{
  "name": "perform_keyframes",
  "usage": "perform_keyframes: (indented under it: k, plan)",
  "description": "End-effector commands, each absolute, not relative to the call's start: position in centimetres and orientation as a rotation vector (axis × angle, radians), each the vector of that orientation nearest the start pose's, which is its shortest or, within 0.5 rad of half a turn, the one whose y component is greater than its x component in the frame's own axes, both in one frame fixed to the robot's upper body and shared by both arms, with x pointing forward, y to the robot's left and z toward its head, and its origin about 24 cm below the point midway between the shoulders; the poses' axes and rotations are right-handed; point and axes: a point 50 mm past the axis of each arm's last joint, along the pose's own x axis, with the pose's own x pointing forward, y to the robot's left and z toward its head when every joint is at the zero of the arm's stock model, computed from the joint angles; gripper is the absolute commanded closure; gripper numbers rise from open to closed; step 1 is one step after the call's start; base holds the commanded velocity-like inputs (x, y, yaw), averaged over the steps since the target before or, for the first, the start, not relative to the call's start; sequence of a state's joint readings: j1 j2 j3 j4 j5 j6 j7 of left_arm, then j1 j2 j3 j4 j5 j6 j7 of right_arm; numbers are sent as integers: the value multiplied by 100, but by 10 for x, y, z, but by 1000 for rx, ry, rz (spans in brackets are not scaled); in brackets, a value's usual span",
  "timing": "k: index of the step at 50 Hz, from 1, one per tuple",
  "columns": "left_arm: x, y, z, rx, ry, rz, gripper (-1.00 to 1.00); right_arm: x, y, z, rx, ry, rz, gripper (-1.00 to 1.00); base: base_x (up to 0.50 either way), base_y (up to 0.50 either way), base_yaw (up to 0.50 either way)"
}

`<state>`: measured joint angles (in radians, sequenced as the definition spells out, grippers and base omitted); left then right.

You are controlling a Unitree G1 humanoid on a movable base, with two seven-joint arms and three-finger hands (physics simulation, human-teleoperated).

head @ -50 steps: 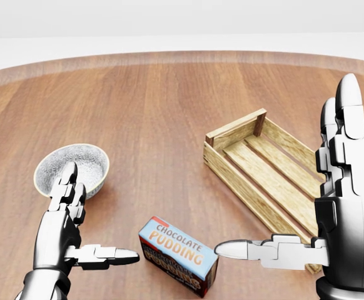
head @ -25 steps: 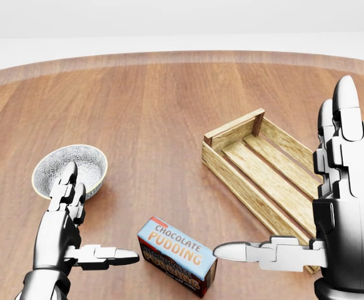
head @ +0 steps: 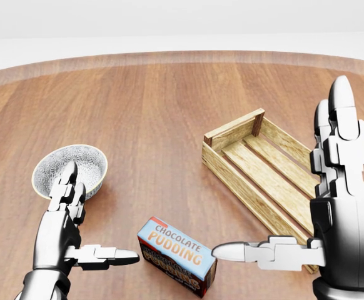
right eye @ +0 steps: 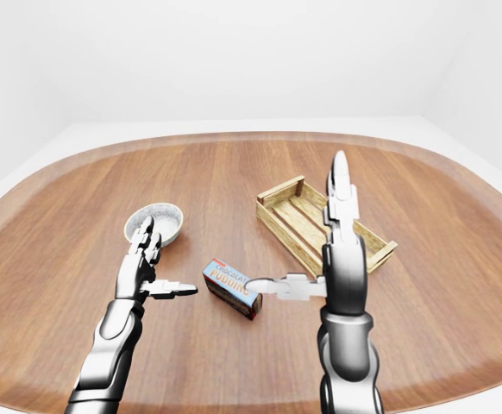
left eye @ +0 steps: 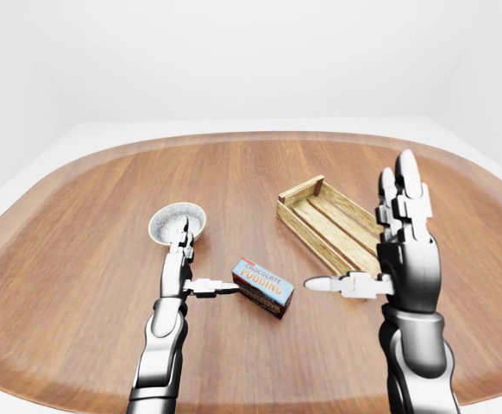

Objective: Pick up the chocolate pudding and put it in the tray.

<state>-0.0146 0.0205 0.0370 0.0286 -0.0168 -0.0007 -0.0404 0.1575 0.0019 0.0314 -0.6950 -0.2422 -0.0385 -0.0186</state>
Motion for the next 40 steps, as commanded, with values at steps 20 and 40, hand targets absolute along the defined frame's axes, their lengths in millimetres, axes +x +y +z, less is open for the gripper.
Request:
perform_keyframes:
  k: [20, 40]
  plan:
    - [257, 158, 38, 18, 31, -7, -100, 196, -133, 140, -263, -493, -43, -100, 0, 0, 0]
    - [258, 159, 35, 17, 39, 0, -100, 193, -121, 95, -307, -306, -6, -100, 0, 0, 0]
